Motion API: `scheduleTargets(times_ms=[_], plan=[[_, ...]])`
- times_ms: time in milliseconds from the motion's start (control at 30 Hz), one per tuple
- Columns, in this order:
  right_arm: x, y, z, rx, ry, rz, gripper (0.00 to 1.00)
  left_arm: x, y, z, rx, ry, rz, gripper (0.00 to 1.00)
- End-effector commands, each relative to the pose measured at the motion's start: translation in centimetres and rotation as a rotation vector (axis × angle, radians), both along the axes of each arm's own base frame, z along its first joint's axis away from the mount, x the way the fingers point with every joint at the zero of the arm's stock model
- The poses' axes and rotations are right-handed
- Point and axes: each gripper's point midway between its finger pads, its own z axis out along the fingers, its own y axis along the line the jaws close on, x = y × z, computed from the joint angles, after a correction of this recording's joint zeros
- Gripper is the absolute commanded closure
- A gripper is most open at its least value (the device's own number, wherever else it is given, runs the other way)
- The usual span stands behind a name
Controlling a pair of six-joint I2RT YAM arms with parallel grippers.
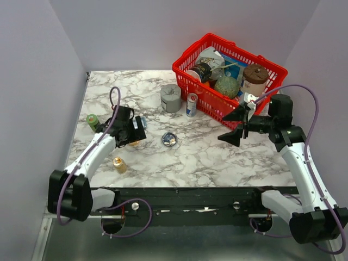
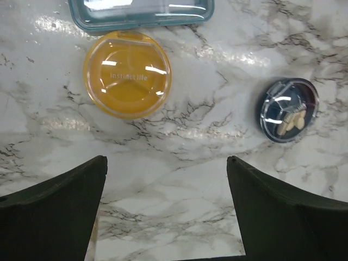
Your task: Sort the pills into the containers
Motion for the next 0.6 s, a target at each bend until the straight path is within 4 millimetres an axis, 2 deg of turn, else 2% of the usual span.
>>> scheduleTargets(times_ms=[0,67,100,133,233,367,567], plan=[[-1.4,0.8,-0.2,0.04,-0.063,0.115,0.0,2.5,2.4,-2.6,0.172,0.069,0.083,0.01],[-1.6,0.8,-0.5,0.038,-0.07,0.122,0.0,3.6,2.3,-2.8,0.187,0.082,0.07,0.01],[-1.7,0.8,-0.6,0.039,-0.068,0.125,0.0,3.6,2.1,-4.3,0.19,0.137,0.053,0.01],[-1.9,0.9,-0.6,0.046,-0.061,0.135,0.0,4.5,1.9,-4.0,0.19,0.134,0.047,0.01],[-2.5,1.1,-1.0,0.059,-0.051,0.16,0.0,4.9,1.7,-5.5,0.203,0.184,0.032,0.01],[-2.5,1.0,-1.6,0.057,-0.042,0.162,0.0,5.4,1.6,-5.5,0.206,0.182,0.029,0.01],[-2.6,1.0,-1.9,0.055,-0.035,0.17,0.0,4.8,2.0,-4.8,0.23,0.174,0.007,0.01]])
